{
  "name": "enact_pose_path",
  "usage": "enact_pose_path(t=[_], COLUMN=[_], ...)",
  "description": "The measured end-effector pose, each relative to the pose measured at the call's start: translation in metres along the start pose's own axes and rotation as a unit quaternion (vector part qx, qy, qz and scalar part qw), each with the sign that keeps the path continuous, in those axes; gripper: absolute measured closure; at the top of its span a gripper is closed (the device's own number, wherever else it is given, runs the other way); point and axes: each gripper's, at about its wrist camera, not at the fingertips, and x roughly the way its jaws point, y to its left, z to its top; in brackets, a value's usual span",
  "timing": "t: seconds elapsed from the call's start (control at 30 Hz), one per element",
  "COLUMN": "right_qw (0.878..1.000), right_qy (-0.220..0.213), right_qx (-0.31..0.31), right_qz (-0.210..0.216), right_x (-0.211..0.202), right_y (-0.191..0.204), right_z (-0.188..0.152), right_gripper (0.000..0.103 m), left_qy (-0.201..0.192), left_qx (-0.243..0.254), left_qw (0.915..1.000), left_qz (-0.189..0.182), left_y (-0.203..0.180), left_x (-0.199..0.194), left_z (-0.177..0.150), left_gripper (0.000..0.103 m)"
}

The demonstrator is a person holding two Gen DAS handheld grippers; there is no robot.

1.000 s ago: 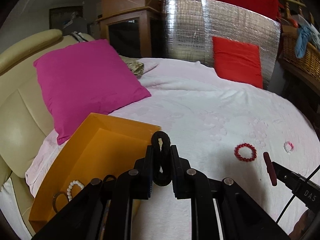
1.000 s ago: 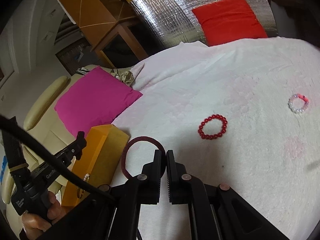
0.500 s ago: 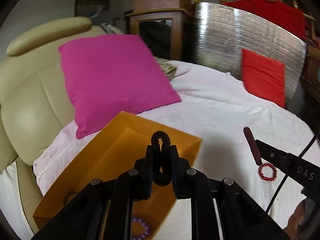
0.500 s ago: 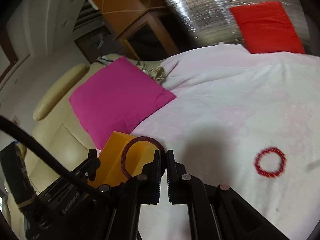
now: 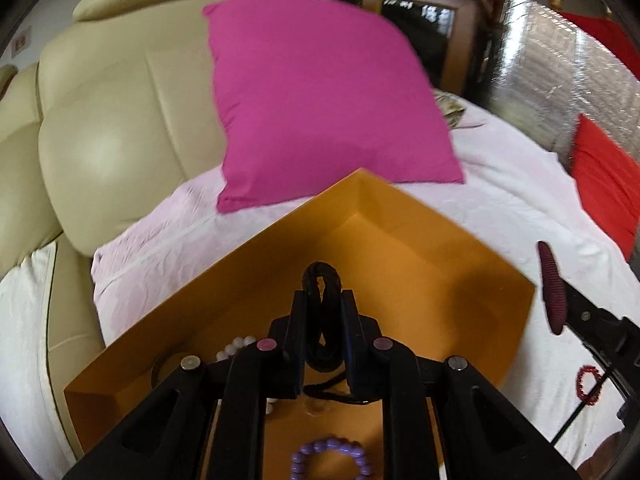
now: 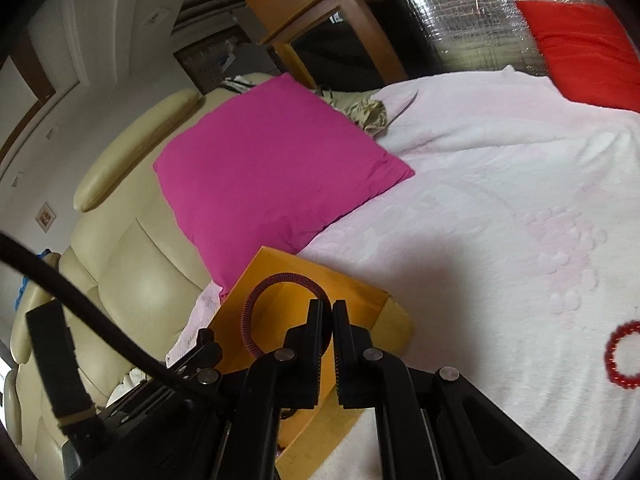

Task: Organize jewelry
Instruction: 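Carry both rings over the orange box and open both tools, then move both tools back over the remaining bracelets on the bed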

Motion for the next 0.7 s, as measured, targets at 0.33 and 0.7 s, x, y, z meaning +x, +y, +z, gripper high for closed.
enact_pose_path(t=[0.33,0.7], right_qw=[1.000,0.998], right_qy=[0.002,-0.030], right_qx=[0.025,0.057], right_qz=[0.007,-0.027], right_x=[0.009,-0.044], right_y=[-0.007,-0.046], right_z=[-0.002,0.005], right_gripper=[0.093,0.093], left_qy=[0.002,-0.052], left_qx=[0.004,0.060], left_qw=[0.9993,0.9959], left_qz=[0.037,0.044], left_y=[-0.005,-0.037], left_x=[0.000,-0.026], left_z=[-0.003,-0.004], left_gripper=[0.048,0.038])
